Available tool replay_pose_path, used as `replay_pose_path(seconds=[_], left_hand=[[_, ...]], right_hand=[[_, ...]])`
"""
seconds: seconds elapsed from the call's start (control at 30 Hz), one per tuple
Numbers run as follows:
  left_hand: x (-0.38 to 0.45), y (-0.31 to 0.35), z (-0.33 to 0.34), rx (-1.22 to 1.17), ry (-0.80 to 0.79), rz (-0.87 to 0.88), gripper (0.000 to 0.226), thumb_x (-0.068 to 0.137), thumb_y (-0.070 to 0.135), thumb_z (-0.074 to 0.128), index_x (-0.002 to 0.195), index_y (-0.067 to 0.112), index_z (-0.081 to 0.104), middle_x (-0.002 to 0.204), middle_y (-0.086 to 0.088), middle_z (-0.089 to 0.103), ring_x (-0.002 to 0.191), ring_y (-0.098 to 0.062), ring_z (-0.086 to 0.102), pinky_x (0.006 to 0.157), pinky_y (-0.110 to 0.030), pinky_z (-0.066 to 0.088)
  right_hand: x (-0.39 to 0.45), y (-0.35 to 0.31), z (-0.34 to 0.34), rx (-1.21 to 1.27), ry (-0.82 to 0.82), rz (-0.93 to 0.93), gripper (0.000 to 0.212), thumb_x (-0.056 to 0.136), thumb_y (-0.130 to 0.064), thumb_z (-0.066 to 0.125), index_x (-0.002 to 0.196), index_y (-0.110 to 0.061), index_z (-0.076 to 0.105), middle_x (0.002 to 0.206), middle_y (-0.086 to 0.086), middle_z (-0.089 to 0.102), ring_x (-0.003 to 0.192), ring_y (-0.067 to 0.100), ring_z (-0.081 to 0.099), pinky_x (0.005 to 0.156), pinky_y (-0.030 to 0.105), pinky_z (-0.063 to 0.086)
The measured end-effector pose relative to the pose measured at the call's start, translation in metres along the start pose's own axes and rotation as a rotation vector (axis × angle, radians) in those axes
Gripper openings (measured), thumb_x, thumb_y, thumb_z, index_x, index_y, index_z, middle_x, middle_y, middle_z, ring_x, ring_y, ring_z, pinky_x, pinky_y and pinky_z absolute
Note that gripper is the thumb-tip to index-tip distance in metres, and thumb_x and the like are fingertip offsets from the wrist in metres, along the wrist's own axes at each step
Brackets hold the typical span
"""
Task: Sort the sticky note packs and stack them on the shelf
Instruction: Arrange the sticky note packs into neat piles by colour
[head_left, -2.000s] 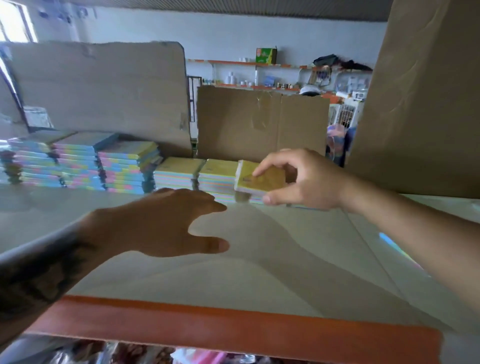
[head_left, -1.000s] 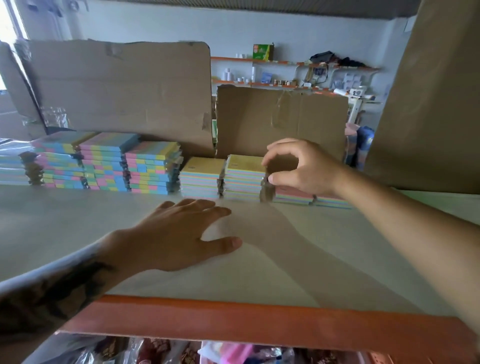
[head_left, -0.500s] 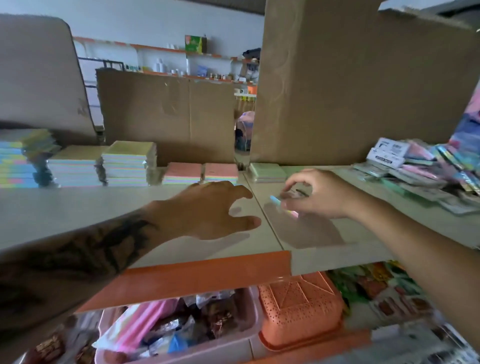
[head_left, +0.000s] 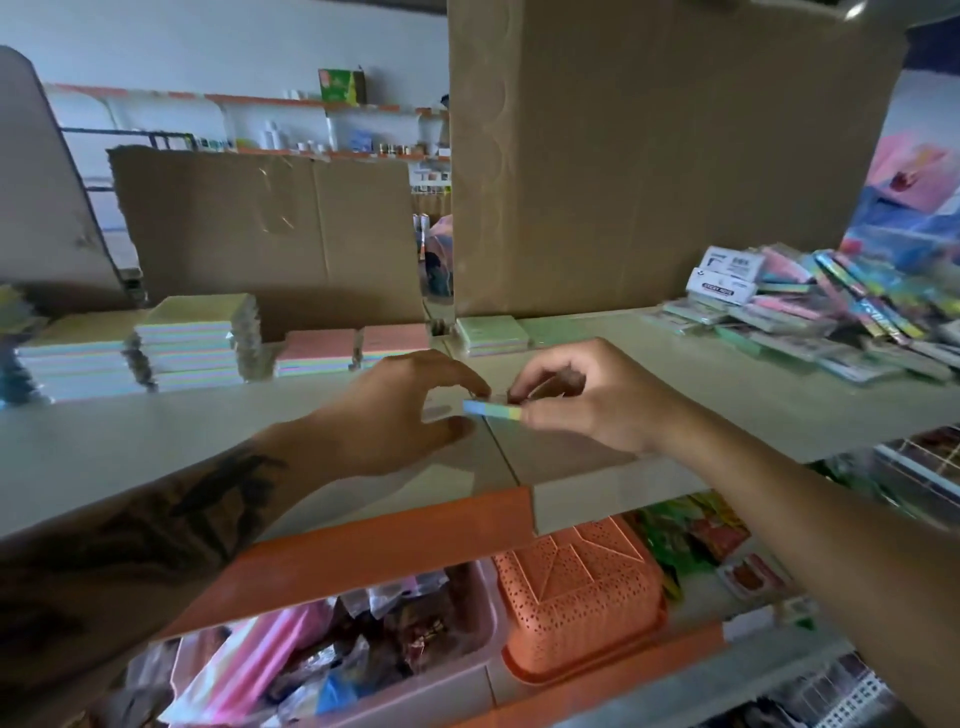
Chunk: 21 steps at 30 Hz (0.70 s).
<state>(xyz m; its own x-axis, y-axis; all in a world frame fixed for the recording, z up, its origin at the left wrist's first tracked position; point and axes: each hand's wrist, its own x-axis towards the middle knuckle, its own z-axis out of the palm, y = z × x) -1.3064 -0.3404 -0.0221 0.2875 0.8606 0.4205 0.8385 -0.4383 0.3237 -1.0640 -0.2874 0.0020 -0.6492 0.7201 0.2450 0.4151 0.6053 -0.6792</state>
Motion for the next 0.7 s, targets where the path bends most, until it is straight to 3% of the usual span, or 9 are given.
replay_pose_path(seconds=[0.1, 0.2, 0.27, 0.33, 0.4, 0.47, 0.57, 0.7], left_hand=[[-0.005, 0.002, -0.004, -0.098, 0.077, 0.009, 0.008, 0.089, 0.029, 0.077, 0.094, 0.023, 0.075, 0.091, 0.02, 0.072, 0.087, 0.009, 0.064, 0.083, -0.023, 0.052], [-0.007, 0.001, -0.011, -0.236, 0.015, -0.093, 0.045, 0.084, 0.055, 0.07, 0.093, 0.011, 0.073, 0.088, 0.0, 0.075, 0.083, -0.018, 0.07, 0.082, -0.047, 0.055], [-0.009, 0.0, -0.012, -0.312, -0.046, -0.119, 0.055, 0.081, 0.062, 0.062, 0.093, 0.009, 0.068, 0.088, -0.011, 0.071, 0.081, -0.034, 0.065, 0.078, -0.053, 0.055], [-0.012, 0.004, -0.011, -0.376, -0.078, -0.116, 0.047, 0.084, 0.06, 0.06, 0.094, 0.014, 0.067, 0.086, -0.007, 0.07, 0.078, -0.033, 0.06, 0.076, -0.049, 0.055], [-0.012, 0.009, -0.01, -0.444, -0.063, -0.128, 0.038, 0.089, 0.052, 0.061, 0.091, 0.014, 0.066, 0.081, 0.0, 0.067, 0.074, -0.029, 0.056, 0.072, -0.043, 0.051], [-0.01, 0.013, -0.012, -0.5, -0.013, -0.152, 0.032, 0.093, 0.042, 0.066, 0.082, 0.012, 0.063, 0.072, 0.003, 0.057, 0.067, -0.015, 0.046, 0.066, -0.034, 0.04], [-0.01, 0.017, -0.021, -0.646, 0.03, -0.205, 0.026, 0.084, 0.042, 0.077, 0.09, 0.018, 0.072, 0.082, -0.008, 0.068, 0.075, -0.016, 0.056, 0.072, -0.034, 0.043], [-0.023, 0.017, -0.032, -0.718, 0.105, -0.29, 0.038, 0.076, 0.029, 0.079, 0.102, 0.003, 0.071, 0.09, -0.012, 0.075, 0.082, -0.016, 0.066, 0.079, -0.034, 0.046]], right_hand=[[0.001, -0.012, 0.005, 0.193, 0.015, -0.016, 0.02, 0.079, -0.043, 0.068, 0.086, -0.028, 0.079, 0.073, 0.003, 0.066, 0.07, 0.016, 0.06, 0.071, 0.036, 0.043], [0.003, -0.017, 0.005, 0.303, 0.069, -0.03, 0.028, 0.093, -0.037, 0.061, 0.084, -0.014, 0.073, 0.065, 0.004, 0.055, 0.062, 0.017, 0.055, 0.066, 0.037, 0.044], [0.002, -0.021, 0.005, 0.231, 0.074, -0.07, 0.02, 0.1, -0.029, 0.066, 0.092, -0.011, 0.071, 0.063, 0.001, 0.056, 0.059, 0.013, 0.054, 0.059, 0.028, 0.045], [0.004, -0.025, 0.006, 0.188, 0.057, -0.073, 0.006, 0.095, -0.019, 0.073, 0.098, -0.015, 0.071, 0.064, -0.004, 0.061, 0.058, 0.009, 0.055, 0.056, 0.024, 0.044], [0.006, -0.025, 0.007, 0.169, 0.063, -0.053, 0.014, 0.087, -0.023, 0.081, 0.097, -0.022, 0.07, 0.073, -0.002, 0.07, 0.065, 0.012, 0.062, 0.062, 0.028, 0.044], [0.01, -0.025, 0.007, 0.194, 0.091, -0.026, 0.019, 0.078, -0.033, 0.078, 0.091, -0.025, 0.068, 0.073, 0.0, 0.071, 0.066, 0.013, 0.062, 0.063, 0.031, 0.043], [0.015, -0.027, 0.008, 0.367, 0.14, -0.004, 0.018, 0.076, -0.033, 0.074, 0.085, -0.023, 0.06, 0.065, 0.001, 0.063, 0.058, 0.014, 0.052, 0.057, 0.029, 0.036], [0.02, -0.036, 0.018, 0.66, 0.211, 0.009, 0.023, 0.074, -0.024, 0.075, 0.08, -0.021, 0.053, 0.07, 0.005, 0.064, 0.063, 0.021, 0.05, 0.052, 0.029, 0.035]])
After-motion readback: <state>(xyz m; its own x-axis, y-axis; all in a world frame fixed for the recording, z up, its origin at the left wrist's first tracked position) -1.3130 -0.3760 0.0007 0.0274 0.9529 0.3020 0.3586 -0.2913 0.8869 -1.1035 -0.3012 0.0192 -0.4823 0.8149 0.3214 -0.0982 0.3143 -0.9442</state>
